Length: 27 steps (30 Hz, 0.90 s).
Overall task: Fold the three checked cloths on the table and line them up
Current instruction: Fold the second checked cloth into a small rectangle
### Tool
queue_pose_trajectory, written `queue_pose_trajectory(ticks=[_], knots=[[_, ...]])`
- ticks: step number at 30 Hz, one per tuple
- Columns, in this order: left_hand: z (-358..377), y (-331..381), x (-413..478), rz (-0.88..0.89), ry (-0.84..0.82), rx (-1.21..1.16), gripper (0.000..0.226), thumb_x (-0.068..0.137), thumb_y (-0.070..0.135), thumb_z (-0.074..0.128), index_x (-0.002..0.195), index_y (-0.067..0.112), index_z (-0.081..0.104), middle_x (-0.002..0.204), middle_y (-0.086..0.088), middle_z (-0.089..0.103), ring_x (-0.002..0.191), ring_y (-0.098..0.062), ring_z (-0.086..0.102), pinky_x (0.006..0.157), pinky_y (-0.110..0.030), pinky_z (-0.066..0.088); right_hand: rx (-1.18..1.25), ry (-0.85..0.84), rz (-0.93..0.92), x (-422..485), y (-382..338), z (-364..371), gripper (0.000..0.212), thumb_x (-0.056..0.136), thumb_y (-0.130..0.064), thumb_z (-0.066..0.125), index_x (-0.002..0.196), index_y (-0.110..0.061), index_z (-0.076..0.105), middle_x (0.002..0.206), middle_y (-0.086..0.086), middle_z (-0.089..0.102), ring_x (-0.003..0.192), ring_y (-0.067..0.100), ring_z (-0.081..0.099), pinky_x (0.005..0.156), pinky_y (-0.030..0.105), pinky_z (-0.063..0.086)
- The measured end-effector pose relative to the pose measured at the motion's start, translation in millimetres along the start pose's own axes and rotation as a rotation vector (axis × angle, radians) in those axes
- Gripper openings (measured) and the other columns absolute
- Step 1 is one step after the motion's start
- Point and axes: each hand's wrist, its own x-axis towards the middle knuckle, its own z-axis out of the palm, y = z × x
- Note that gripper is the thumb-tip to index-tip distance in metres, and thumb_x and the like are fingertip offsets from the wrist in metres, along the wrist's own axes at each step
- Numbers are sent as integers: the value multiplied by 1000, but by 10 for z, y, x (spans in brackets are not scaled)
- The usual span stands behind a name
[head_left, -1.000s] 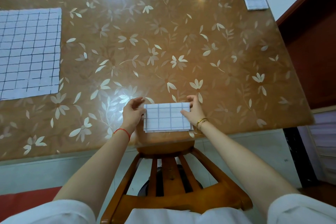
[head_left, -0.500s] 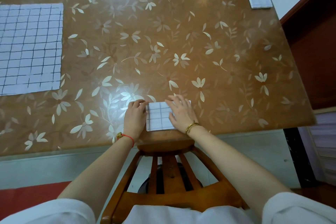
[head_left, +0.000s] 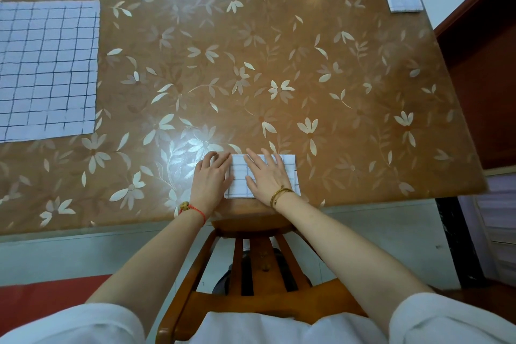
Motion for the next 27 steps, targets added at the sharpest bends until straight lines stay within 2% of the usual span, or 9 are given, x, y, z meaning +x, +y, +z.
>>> queue_pose_trajectory(ticks=[4,10,14,20,27], knots=[[-7,28,-21,-18,7,-1,51,83,30,74,129,14,61,135,2,60,123,-31,51,93,-44,47,-29,-21,-36,95,-73,18,57,103,-39,20,156,-23,8,163,-10,2,150,26,-4,119,52,-4],[-7,107,-50,-69,9,0,55,84,32,74,133,12,59,137,0,59,124,-33,51,94,-44,47,-101,-20,-56,147,-48,57,55,103,-39,13,156,-25,5,163,-11,-3,150,26,-11,118,56,-6],[-44,131,-62,-80,1,-5,55,83,31,74,133,12,59,137,-1,59,125,-34,50,96,-46,46,-114,31,16,13,232,64,55,103,-40,11,155,-25,9,163,-8,-7,149,27,-11,118,57,-5],[-48,173,-88,-91,-16,-3,55,83,28,75,132,9,59,137,-3,58,125,-36,51,94,-46,47,-144,62,263,-328,783,210,61,99,-46,2,155,-23,4,162,-1,-13,149,30,-12,118,58,-3],[-34,239,-125,-122,-26,-11,54,89,27,66,138,9,52,143,-6,52,130,-35,45,99,-47,44,-73,141,255,-291,753,132,59,100,-43,11,154,-19,11,164,-1,0,150,29,-1,120,55,3]])
